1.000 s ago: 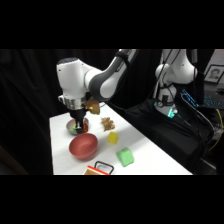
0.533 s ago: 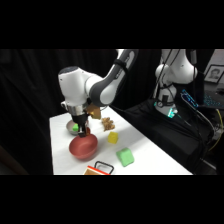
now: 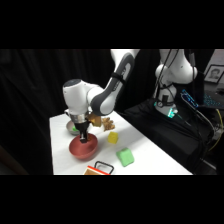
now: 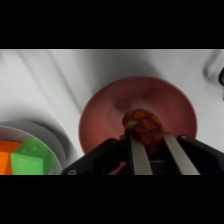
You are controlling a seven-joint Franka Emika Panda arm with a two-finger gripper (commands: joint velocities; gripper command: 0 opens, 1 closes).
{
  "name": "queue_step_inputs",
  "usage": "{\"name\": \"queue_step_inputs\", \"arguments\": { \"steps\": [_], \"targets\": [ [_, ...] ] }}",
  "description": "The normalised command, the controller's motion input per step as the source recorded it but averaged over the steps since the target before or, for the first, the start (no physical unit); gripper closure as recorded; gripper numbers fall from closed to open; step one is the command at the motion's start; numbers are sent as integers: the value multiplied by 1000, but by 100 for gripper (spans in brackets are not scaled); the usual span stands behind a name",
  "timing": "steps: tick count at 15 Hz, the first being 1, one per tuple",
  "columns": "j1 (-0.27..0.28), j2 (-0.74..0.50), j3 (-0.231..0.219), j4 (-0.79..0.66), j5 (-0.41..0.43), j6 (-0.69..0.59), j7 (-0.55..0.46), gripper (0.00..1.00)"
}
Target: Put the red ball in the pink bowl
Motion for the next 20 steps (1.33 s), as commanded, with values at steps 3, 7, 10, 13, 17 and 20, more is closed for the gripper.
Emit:
{"name": "queue_step_inputs", "arguments": {
  "steps": [3, 7, 10, 13, 17, 20],
  "targets": [
    [18, 149, -49, 181, 143, 91, -78, 63],
    [33, 57, -58, 178, 127, -75, -65, 32],
    [27, 4, -30, 219, 126, -241, -101, 9],
    [39, -17, -23, 297, 109, -372, -96, 0],
    [74, -132, -27, 318, 59, -599, -47, 0],
    [70, -199, -11, 279, 15, -674, -17, 0]
  ]
}}
